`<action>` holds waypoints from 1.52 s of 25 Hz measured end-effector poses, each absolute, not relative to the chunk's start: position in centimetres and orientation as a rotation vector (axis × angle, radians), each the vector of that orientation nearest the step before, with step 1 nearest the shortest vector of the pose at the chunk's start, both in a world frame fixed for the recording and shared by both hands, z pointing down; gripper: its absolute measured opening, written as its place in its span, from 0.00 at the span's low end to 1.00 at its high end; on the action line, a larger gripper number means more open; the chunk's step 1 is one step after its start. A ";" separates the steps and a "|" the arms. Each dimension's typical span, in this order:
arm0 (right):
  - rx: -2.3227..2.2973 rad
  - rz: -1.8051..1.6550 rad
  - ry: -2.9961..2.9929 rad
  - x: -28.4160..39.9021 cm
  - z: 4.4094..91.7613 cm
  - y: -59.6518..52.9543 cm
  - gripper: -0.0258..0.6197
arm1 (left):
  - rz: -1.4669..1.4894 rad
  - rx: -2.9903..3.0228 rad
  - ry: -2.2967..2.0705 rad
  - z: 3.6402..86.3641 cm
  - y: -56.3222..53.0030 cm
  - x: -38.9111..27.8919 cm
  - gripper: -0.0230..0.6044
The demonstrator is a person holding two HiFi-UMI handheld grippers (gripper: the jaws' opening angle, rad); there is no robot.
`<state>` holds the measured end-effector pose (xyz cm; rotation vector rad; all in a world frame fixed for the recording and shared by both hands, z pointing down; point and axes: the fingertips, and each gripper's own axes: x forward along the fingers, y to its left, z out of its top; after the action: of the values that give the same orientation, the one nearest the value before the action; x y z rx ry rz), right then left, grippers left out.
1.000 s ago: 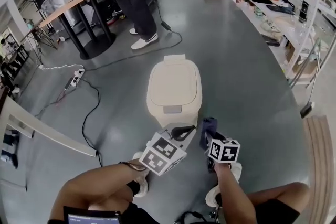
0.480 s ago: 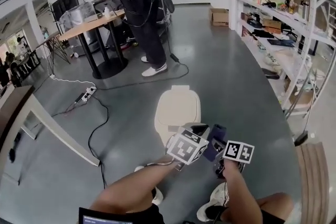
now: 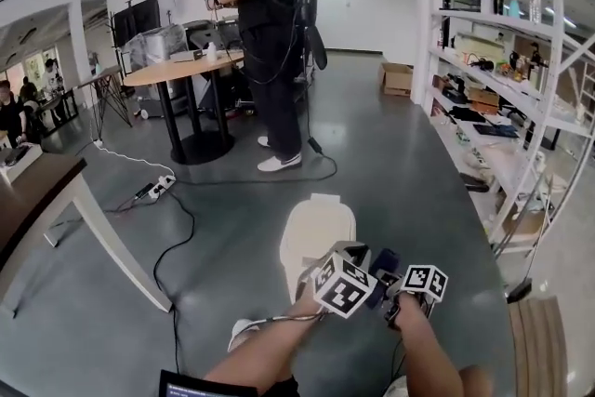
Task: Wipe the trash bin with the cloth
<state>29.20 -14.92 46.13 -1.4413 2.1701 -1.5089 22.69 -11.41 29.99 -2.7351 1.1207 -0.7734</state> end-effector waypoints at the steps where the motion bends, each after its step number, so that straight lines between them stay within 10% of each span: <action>1: -1.403 -1.505 2.171 28.4 46.1 -15.2 0.16 | -0.782 -2.729 1.142 30.6 -11.6 22.8 0.03; 38: -0.711 -1.671 2.306 23.7 56.5 -24.7 0.16 | -1.166 -2.765 1.308 42.7 -15.8 22.9 0.03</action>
<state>23.70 -24.74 56.52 -0.7109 2.3064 -1.6706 22.86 -15.81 42.74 -2.7647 1.3083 -1.1660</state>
